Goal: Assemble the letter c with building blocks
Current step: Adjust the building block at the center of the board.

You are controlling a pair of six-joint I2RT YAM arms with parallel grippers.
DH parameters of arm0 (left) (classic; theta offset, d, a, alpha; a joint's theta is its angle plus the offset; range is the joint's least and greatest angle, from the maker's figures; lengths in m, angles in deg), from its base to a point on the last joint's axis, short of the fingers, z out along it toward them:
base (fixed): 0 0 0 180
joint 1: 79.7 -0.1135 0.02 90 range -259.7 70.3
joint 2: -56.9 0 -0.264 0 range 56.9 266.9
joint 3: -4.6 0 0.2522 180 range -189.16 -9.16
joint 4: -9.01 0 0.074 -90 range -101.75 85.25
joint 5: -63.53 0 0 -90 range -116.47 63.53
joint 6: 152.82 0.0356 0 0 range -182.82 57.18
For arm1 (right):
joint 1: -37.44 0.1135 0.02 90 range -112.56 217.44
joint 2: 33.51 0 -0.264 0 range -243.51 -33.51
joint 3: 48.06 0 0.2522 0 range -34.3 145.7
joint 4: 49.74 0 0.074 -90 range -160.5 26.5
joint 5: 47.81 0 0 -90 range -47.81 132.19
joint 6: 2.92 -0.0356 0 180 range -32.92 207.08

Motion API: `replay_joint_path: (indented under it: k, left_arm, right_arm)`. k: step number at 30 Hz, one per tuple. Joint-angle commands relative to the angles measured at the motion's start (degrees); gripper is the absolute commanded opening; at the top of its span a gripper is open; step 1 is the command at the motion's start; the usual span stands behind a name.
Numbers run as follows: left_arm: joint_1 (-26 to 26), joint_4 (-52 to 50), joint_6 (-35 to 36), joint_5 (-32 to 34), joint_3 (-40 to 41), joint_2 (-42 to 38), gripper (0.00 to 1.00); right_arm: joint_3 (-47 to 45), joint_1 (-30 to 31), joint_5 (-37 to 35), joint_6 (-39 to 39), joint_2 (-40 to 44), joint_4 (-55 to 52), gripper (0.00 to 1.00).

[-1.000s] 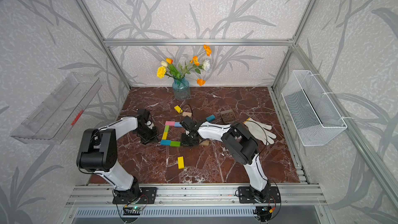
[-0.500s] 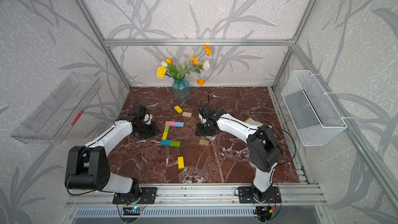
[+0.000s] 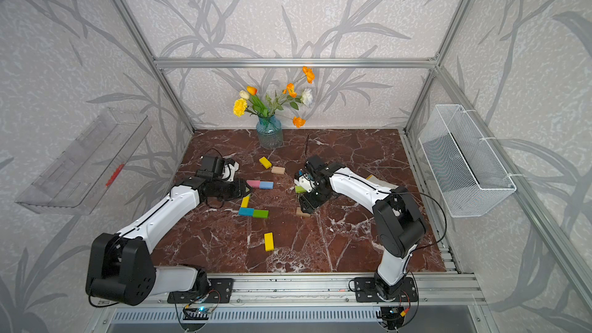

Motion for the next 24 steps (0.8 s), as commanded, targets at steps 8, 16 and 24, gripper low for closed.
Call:
replay_joint_path:
  k: [8,16,24]
  left_arm:
    - [1.4,3.6,1.0,-3.4,1.8,-3.2,0.52]
    - [2.4,4.8,1.1,-8.2,1.2,-3.4,0.52]
    - [2.3,-0.4,4.9,-8.2,0.3,-4.8,0.52]
  right_arm:
    - [-2.8,2.7,-0.9,10.8,-0.6,4.6,0.72]
    - [-2.0,4.7,-4.4,12.4,-5.5,6.6,0.74]
    - [-1.0,5.0,-7.5,14.2,-7.3,6.7,0.73]
